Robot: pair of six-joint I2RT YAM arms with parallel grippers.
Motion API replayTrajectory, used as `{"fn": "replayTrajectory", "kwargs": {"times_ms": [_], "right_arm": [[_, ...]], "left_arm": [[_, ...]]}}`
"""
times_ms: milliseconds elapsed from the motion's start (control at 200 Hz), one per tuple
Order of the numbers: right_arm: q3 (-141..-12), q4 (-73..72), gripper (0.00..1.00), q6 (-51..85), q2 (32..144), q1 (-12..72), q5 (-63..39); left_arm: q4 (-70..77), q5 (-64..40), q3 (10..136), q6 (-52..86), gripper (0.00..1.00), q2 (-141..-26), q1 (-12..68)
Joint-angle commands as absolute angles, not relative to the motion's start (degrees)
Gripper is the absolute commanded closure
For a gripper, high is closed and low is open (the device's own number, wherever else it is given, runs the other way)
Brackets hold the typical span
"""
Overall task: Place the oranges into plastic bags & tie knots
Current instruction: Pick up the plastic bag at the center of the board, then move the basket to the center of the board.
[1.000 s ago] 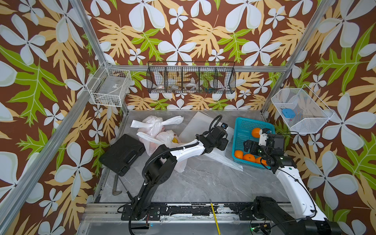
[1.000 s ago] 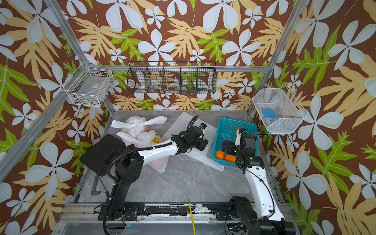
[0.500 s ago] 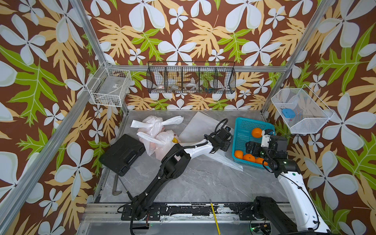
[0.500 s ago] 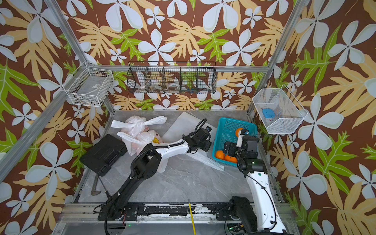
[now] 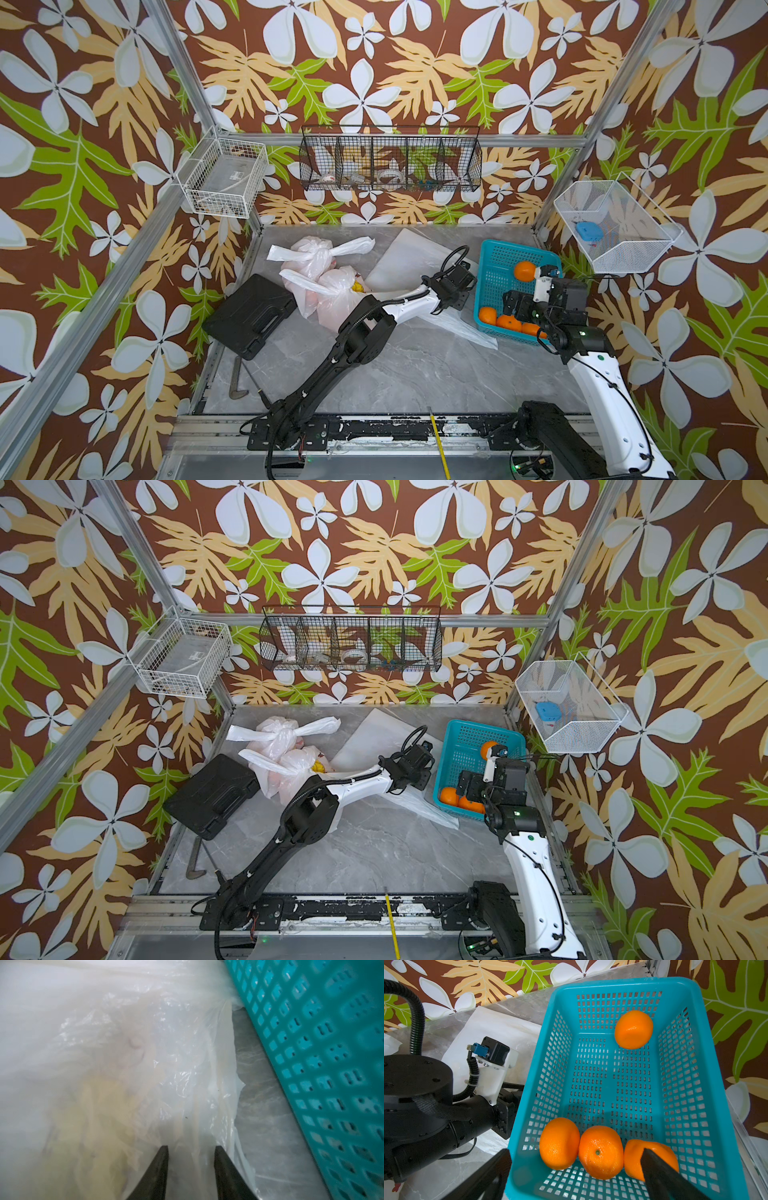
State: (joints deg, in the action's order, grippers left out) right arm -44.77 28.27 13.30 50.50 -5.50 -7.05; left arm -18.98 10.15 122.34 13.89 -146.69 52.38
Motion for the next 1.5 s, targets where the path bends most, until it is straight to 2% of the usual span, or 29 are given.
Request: {"fn": "replayTrajectory", "kwargs": {"times_ms": [0,165,505,706,791,866,1021,1261,1496], "right_arm": [[-44.64,28.30,0.00,13.11,50.28,-5.48,-6.41],[-44.58,28.47,0.00,12.83,50.17,-5.53,-6.59],[-44.54,27.70,0.00,13.13,50.31,-5.52,-10.77],[-44.54,25.97,0.00,13.66,51.37,-5.54,-14.97],[-44.36,24.69,0.01,13.48,53.46,-5.52,-22.76],[-43.53,22.56,0.02,14.30,54.97,-4.46,-28.04],[-42.86,19.51,0.04,12.51,57.69,3.10,-24.88],[-41.78,23.73,0.17,8.37,63.77,7.47,-23.08],[-36.92,22.49,0.16,12.59,62.25,12.37,-21.81]], "left_arm": [[-19.91,10.66,122.65,14.41,0.79,-146.75,52.34],[-18.98,11.31,120.56,14.58,1.00,-143.59,51.88],[-11.21,8.75,102.60,17.22,1.00,-124.80,47.72],[-4.38,1.49,89.70,22.21,1.00,-110.19,42.75],[-3.65,-2.02,88.18,23.23,1.00,-106.93,41.08],[-5.04,-2.85,89.32,22.33,1.00,-106.08,41.04],[-4.46,-4.60,89.36,23.07,1.00,-106.77,41.04],[-5.72,0.32,88.93,22.43,1.00,-106.87,41.04],[-5.84,3.87,88.24,22.24,1.00,-106.58,40.70]]}}
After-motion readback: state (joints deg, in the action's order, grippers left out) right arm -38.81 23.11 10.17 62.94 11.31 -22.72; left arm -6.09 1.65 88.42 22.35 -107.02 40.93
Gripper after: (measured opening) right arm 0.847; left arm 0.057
